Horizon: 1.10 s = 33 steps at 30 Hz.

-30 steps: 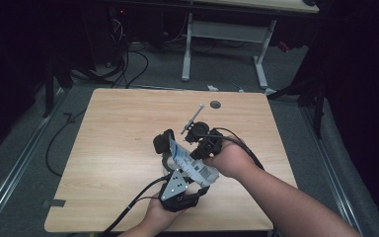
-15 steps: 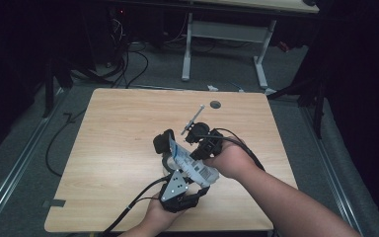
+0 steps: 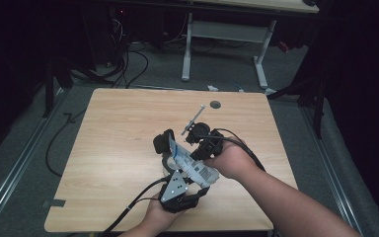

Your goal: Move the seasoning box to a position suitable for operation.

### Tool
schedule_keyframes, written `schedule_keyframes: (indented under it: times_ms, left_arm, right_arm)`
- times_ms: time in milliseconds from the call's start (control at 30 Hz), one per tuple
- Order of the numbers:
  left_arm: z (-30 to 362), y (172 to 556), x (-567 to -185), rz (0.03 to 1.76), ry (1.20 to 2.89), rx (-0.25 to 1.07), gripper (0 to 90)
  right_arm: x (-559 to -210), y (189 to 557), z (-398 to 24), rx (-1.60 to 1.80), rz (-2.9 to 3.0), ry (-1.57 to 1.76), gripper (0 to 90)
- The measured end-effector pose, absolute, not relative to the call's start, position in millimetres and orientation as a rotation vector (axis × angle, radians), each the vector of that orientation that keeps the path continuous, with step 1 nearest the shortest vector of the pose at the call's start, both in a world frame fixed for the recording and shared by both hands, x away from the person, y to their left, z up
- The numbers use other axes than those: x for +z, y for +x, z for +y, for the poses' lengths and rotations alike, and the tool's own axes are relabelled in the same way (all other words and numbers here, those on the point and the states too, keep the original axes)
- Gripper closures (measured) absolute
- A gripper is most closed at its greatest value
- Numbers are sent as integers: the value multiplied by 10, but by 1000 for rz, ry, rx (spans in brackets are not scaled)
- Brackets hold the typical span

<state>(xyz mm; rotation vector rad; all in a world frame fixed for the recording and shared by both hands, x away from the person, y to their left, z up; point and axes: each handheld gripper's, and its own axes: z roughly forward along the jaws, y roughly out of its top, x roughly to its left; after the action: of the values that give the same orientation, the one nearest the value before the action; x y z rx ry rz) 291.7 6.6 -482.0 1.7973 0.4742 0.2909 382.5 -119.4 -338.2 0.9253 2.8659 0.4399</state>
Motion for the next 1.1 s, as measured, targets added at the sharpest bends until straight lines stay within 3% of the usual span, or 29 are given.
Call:
schedule_keyframes:
  times_ms: [1100]
  left_arm:
    - [86, 2914, -4809, 479, 1791, 291, 550]
  right_arm:
    - [-3362, 3828, -1161, 426, 2866, 895, 900]
